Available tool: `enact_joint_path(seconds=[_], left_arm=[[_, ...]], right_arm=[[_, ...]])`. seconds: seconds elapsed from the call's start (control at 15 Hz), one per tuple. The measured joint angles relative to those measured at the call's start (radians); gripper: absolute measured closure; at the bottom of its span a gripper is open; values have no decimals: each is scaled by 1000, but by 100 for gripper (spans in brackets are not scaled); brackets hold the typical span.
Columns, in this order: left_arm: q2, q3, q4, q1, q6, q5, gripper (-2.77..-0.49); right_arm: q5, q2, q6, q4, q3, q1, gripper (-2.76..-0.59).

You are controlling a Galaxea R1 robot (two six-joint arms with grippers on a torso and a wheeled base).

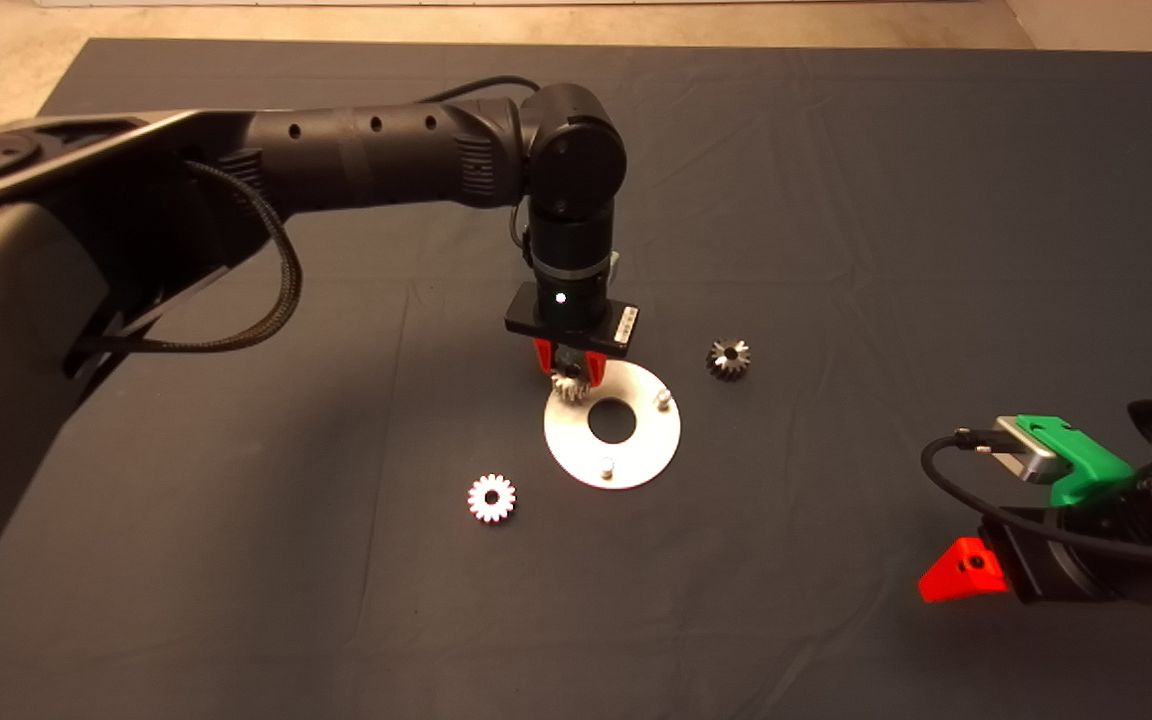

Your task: Install three planetary gears onto the carrier pins

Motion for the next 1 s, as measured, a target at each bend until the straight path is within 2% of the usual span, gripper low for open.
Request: enact_joint_path(seconds=[0.47, 0.6, 0.73, 0.87, 0.93, 1.0], left_arm=[[0, 0, -3, 0, 2, 0, -115], [0, 0, -3, 0, 3, -1, -132], [-1, 3, -3, -3, 3, 1, -134], [-26, 17, -4, -12, 3, 3, -146], [-49, 32, -4, -27, 2, 6, -146], [-80, 56, -3, -44, 1, 10, -156]], right_arm=[[0, 0, 0, 0, 0, 0, -276], [0, 0, 0, 0, 0, 0, -276], [0, 0, 0, 0, 0, 0, -276], [0, 0, 0, 0, 0, 0, -276], [-1, 0, 0, 0, 0, 0, -276], [0, 0, 0, 0, 0, 0, -276]])
